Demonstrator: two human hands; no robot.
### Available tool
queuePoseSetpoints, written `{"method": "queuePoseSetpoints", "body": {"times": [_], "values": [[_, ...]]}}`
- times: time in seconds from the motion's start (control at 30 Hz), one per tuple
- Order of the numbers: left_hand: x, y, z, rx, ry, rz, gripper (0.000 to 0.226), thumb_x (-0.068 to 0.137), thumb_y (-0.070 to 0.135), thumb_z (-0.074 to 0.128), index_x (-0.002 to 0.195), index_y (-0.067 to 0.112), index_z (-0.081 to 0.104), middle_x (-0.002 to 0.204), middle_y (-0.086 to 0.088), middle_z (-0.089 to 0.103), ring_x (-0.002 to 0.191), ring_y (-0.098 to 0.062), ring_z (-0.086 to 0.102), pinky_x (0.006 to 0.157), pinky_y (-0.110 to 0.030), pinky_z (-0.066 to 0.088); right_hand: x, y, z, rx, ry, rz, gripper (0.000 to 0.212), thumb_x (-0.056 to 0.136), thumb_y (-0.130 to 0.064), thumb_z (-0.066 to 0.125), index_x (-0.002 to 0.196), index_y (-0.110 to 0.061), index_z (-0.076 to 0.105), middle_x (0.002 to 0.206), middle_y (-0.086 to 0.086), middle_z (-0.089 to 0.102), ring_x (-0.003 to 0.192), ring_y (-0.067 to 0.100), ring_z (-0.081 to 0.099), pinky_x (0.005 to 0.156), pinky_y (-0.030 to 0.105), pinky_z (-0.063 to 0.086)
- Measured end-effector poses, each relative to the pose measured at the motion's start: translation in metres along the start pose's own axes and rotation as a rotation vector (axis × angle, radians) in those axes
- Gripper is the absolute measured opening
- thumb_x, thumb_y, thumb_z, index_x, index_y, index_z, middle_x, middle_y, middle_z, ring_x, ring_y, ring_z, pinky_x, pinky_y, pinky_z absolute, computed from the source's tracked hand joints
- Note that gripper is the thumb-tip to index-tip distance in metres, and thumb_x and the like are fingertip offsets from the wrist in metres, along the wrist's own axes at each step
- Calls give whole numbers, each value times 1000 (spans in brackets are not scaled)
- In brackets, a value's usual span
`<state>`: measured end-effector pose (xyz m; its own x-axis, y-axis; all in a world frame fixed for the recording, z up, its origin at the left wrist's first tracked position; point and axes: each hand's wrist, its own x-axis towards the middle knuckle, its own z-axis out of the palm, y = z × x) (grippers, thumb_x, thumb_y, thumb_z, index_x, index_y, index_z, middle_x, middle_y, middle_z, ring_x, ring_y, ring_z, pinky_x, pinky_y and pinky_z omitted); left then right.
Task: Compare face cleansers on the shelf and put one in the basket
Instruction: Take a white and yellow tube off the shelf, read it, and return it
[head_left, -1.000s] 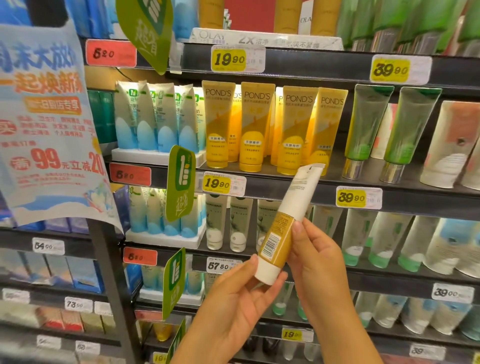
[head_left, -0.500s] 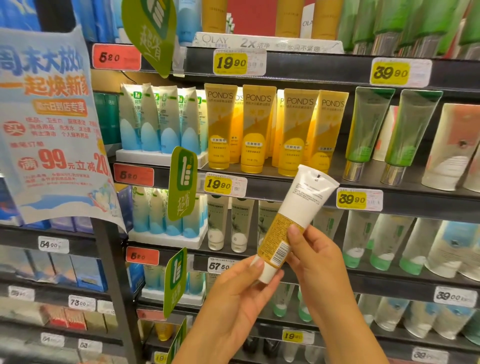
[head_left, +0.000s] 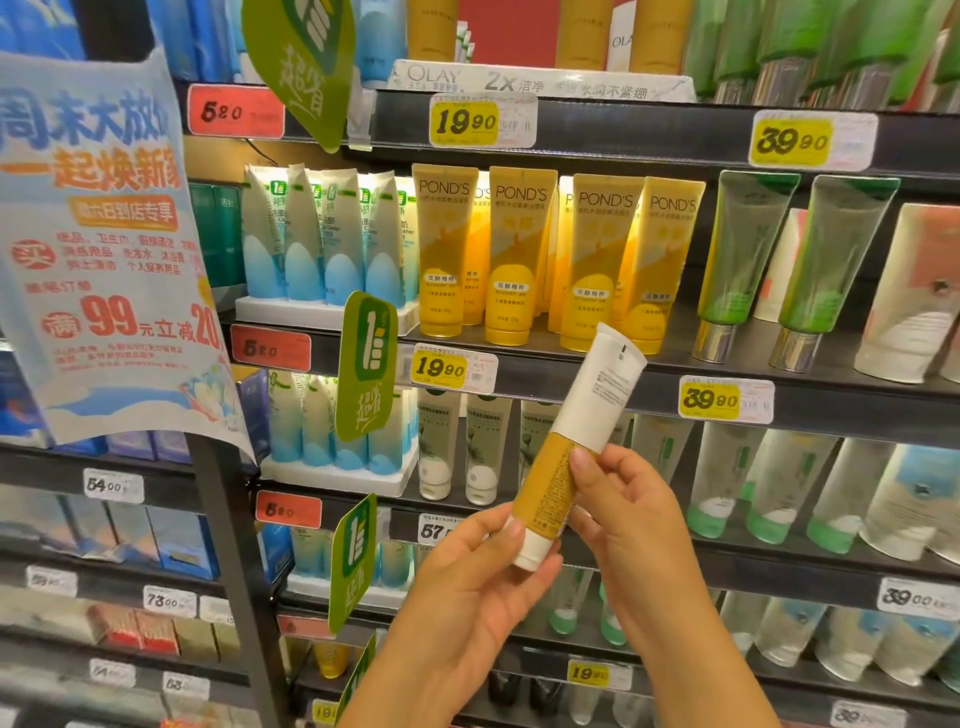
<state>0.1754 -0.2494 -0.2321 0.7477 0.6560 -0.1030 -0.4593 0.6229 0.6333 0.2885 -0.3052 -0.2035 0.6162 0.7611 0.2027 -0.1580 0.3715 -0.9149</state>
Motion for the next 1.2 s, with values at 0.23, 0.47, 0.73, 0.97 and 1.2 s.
{"method": "queuePoseSetpoints", "body": {"times": [0.23, 0.47, 0.73, 0.97, 1.2], "values": [[2, 3, -1, 105, 69, 63, 46, 61, -3, 68, 106, -1, 59, 100, -19, 71, 93, -30, 69, 67, -35, 59, 2, 1, 2, -125, 20, 15, 61, 55, -45, 70, 106, -11, 62, 90, 0, 71, 82, 12, 70, 74, 28, 57], [-1, 11, 7, -157, 18, -66, 38, 69, 5, 63, 102, -12, 57, 105, -33, 65, 90, -42, 68, 70, -48, 58, 6, 1, 2, 42, -25, 34, 42, 72, -35, 61, 98, -4, 65, 79, 6, 68, 74, 15, 65, 63, 23, 54], [-4, 16, 9, -223, -95, -237, 30, 66, 7, 65, 86, -14, 70, 109, -37, 61, 85, -43, 68, 66, -44, 60, 10, 3, 1, 202, -83, 67, 37, 82, -29, 51, 101, -1, 65, 91, 13, 72, 77, 19, 69, 68, 35, 59], [0, 14, 6, -35, -107, -134, 23, 69, 6, 64, 82, -11, 72, 97, -32, 67, 79, -37, 69, 63, -39, 60, 12, 1, -1, 217, -80, 62, 33, 80, -23, 52, 100, -1, 64, 86, 14, 73, 75, 19, 70, 62, 30, 58], [6, 10, 3, 153, -47, -2, 22, 66, 7, 67, 85, -2, 74, 93, -23, 71, 80, -28, 70, 61, -35, 59, 12, 2, -1, 110, -45, 31, 31, 78, -26, 54, 99, -5, 66, 80, 8, 71, 75, 17, 67, 66, 27, 58]]}}
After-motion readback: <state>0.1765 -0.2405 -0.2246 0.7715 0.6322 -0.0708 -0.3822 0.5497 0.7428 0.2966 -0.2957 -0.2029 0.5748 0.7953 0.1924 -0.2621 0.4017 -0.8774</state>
